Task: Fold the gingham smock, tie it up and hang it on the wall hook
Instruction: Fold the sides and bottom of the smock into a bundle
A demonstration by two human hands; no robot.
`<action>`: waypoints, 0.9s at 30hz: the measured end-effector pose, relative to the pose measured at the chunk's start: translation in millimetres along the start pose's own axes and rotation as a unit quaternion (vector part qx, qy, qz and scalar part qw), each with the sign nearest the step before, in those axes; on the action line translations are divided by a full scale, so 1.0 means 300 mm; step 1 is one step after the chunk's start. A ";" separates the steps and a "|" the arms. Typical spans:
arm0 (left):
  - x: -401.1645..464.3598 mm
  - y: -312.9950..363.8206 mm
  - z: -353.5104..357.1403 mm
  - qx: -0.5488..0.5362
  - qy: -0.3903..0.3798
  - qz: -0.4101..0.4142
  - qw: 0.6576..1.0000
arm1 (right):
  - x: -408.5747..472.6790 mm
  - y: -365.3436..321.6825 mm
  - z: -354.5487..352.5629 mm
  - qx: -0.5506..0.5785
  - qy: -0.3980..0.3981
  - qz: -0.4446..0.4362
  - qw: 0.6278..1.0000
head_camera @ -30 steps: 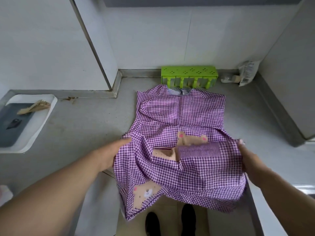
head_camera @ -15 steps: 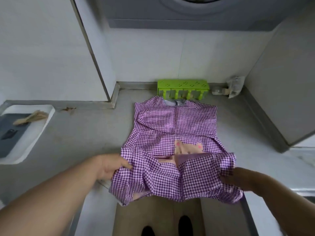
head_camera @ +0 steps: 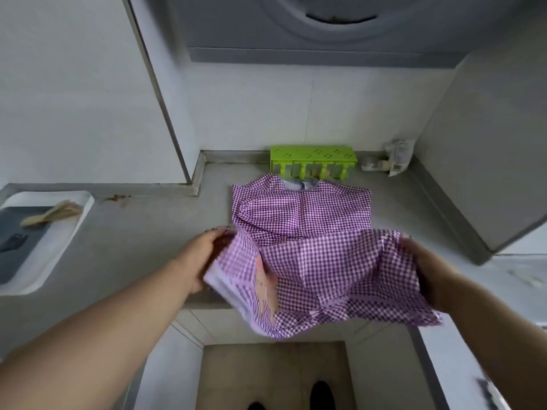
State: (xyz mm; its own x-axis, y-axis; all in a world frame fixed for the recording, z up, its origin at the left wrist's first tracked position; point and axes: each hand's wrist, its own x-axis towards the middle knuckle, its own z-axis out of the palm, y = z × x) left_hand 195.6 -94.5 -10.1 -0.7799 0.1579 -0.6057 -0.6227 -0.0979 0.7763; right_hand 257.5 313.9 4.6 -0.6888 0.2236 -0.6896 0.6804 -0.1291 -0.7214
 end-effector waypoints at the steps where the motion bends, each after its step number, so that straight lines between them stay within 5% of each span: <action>1: 0.009 -0.004 0.003 -0.003 0.006 0.001 1.000 | -0.002 0.007 0.002 -0.029 0.006 0.006 1.000; 5: 0.057 -0.055 0.002 -0.052 0.000 -0.080 0.995 | 0.008 0.030 0.036 0.000 0.082 0.002 0.997; 8: 0.110 -0.054 0.022 -0.029 -0.010 -0.046 0.998 | 0.036 0.019 0.072 0.024 0.126 -0.045 0.991; 13: 0.218 -0.069 0.025 0.237 0.015 -0.020 0.971 | 0.057 0.005 0.128 0.010 0.205 -0.113 0.972; 15: 0.266 -0.078 0.006 0.390 0.038 0.045 0.919 | 0.052 -0.002 0.133 -0.051 0.192 -0.148 0.969; 20: 0.327 -0.059 0.015 0.680 0.025 0.181 0.710 | 0.086 0.026 0.082 -0.283 0.088 -0.190 0.936; 25: 0.385 -0.022 0.138 0.782 -0.011 0.214 0.586 | 0.120 0.048 0.031 -0.628 0.062 -0.267 0.728; 27: 0.416 -0.012 0.189 0.808 0.003 0.216 0.548 | 0.130 0.069 0.019 -0.682 0.052 -0.259 0.682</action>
State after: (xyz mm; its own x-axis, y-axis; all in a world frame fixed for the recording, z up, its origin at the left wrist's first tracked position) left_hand 104.0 -18.7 -78.6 -0.8351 0.4596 -0.3021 0.4863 0.8737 -0.0150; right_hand 243.2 314.6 -37.6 -0.9515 -0.0256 -0.3065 0.0014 0.9962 -0.0875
